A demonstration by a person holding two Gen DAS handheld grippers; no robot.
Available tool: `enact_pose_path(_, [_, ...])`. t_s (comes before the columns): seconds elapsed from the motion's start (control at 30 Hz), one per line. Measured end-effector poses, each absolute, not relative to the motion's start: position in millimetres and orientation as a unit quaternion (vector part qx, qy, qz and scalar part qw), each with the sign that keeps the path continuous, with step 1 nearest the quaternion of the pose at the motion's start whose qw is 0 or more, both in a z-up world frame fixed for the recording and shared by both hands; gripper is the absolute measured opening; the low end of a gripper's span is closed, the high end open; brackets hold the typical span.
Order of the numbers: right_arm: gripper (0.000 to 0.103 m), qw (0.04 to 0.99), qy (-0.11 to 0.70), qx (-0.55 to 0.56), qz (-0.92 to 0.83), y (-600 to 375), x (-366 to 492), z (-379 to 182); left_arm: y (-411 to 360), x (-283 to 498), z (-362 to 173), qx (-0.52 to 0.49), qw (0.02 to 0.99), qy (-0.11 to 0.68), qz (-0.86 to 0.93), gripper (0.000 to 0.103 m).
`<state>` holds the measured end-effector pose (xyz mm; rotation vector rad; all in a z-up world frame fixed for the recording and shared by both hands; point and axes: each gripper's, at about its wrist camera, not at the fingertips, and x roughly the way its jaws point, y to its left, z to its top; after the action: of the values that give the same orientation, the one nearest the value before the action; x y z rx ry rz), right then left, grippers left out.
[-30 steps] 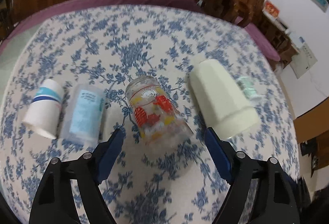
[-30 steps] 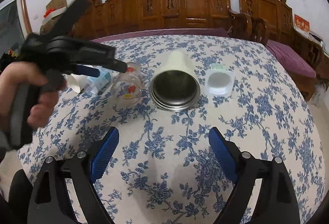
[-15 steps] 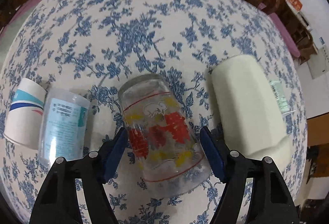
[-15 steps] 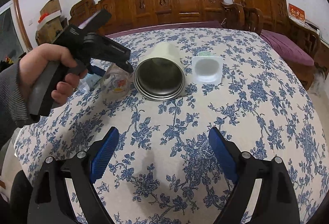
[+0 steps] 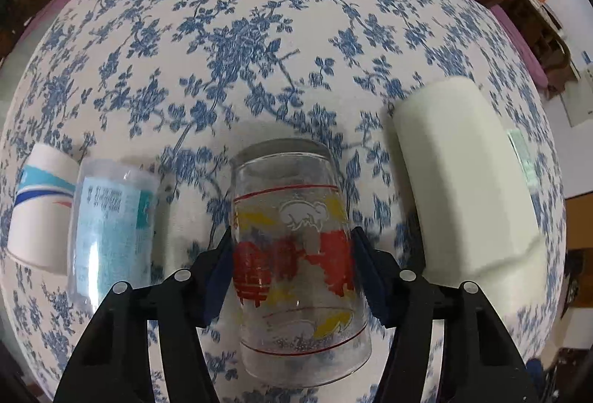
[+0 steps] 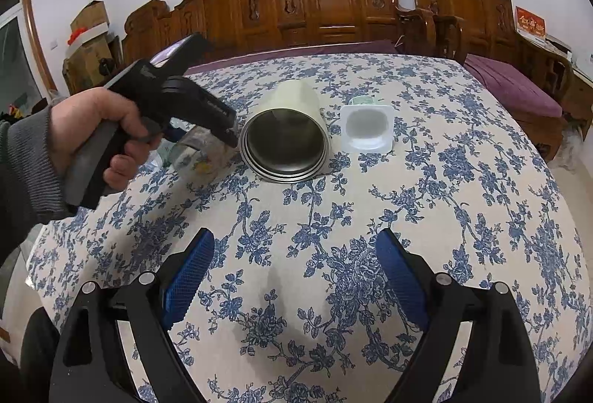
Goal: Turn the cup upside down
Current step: 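Close the left gripper on the clear red-printed glass and lift it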
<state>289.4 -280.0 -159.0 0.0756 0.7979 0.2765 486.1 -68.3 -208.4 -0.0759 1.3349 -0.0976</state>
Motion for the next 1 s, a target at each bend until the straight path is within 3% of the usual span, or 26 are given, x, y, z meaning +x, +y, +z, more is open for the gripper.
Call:
enact_pose_path(0.5, [0.090,0.920,0.374,0.017,0.116,-275.3,253.5,-143.9,-57.6,366.7,-163.2,-0.017,0.808,0.577,-0.116,0.057])
enact_pose_path(1.0, [0.090,0.920,0.377,0.002,0.110,-265.8,231.7,-140.8,-52.6,296.9,-210.6,-0.011,0.796,0.591,-0.131,0.057])
